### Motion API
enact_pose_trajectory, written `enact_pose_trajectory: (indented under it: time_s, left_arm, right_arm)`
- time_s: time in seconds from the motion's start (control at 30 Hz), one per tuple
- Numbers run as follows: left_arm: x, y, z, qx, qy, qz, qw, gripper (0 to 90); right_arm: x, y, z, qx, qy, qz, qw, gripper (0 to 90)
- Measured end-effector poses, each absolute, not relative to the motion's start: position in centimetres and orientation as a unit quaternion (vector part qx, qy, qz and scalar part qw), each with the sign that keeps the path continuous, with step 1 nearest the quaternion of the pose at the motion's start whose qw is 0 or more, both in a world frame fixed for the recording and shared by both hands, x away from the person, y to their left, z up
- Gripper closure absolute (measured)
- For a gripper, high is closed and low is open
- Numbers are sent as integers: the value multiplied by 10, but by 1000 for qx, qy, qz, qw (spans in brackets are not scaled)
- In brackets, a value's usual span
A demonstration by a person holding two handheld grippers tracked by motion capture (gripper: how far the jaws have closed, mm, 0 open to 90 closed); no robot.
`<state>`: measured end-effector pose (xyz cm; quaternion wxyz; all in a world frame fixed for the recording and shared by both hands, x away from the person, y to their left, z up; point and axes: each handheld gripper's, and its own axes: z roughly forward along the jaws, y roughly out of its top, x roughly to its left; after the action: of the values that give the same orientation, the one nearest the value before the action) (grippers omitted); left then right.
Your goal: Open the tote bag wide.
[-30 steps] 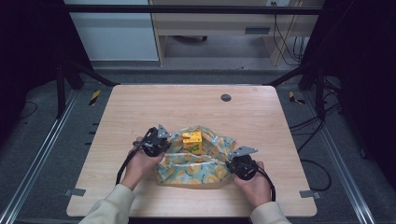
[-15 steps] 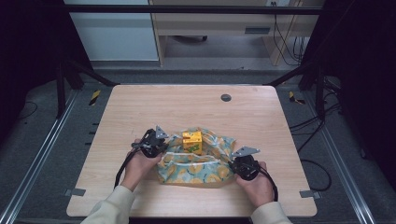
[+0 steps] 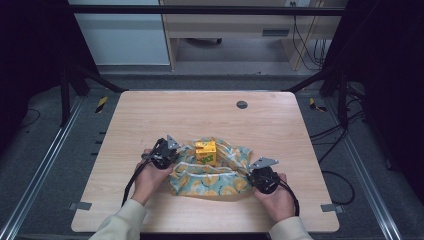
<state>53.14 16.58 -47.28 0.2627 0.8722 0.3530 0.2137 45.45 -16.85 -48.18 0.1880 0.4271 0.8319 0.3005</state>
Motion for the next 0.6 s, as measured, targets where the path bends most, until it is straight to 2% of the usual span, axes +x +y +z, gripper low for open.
enact_pose_trajectory:
  time_s: [0.6]
  left_arm:
    - [532, 172, -477, 871, 356, 210, 265, 896]
  right_arm:
    - [456, -170, -482, 431, 831, 296, 189, 888]
